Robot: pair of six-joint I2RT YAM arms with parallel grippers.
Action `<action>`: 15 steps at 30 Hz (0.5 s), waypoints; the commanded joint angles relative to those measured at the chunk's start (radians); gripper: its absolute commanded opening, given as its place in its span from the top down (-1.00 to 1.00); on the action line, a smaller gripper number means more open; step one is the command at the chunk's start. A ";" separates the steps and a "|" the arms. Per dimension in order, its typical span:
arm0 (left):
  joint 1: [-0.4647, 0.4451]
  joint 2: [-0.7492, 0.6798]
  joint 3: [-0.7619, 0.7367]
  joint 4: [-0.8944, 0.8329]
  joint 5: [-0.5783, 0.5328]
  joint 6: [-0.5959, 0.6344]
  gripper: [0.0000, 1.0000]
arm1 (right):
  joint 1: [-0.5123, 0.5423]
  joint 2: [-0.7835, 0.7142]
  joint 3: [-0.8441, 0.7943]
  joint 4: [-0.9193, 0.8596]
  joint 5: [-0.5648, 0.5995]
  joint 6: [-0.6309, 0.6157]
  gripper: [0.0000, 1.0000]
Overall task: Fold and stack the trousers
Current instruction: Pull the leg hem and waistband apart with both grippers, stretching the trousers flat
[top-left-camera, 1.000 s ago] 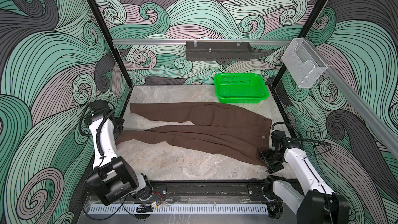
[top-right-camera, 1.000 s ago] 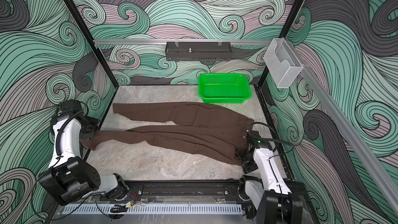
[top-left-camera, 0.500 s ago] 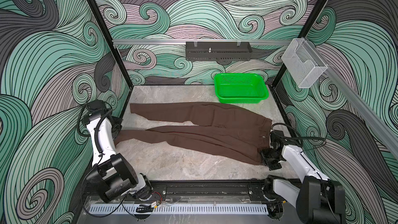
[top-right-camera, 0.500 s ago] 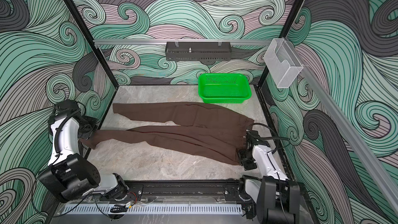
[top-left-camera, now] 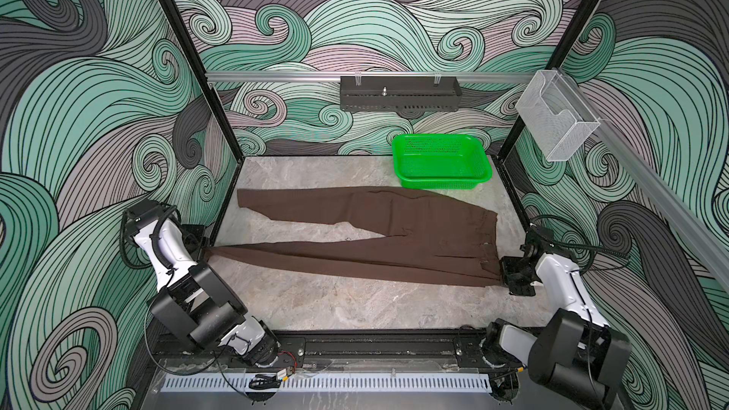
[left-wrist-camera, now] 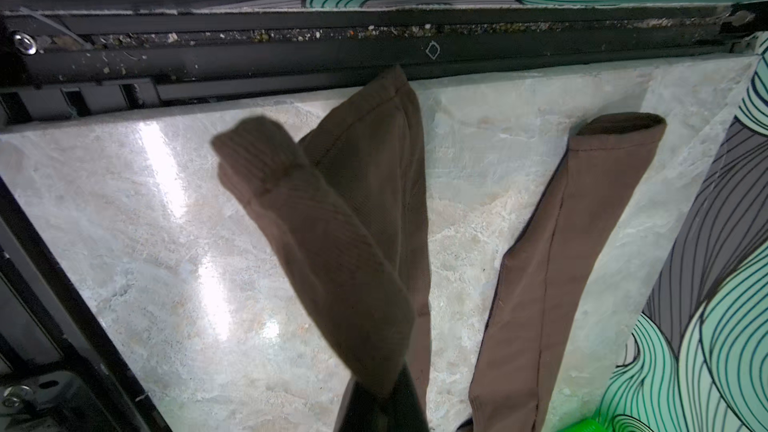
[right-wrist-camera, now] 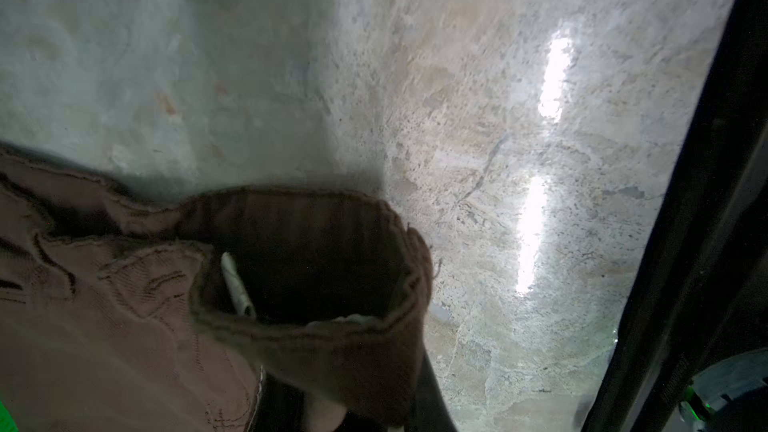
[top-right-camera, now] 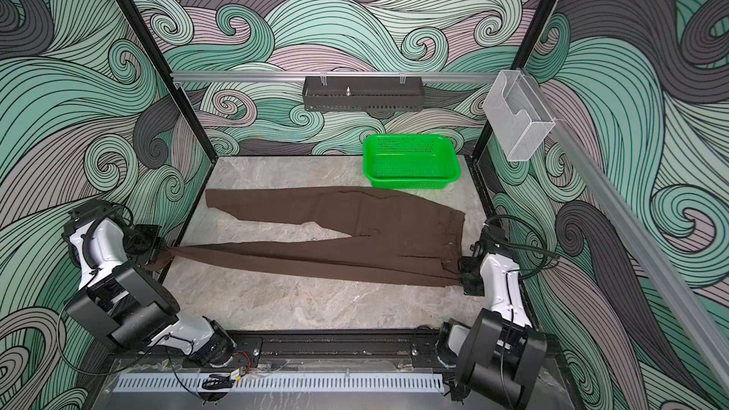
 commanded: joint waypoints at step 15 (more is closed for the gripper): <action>-0.050 -0.071 0.117 0.006 0.045 -0.036 1.00 | -0.045 -0.051 0.165 -0.030 0.098 0.073 1.00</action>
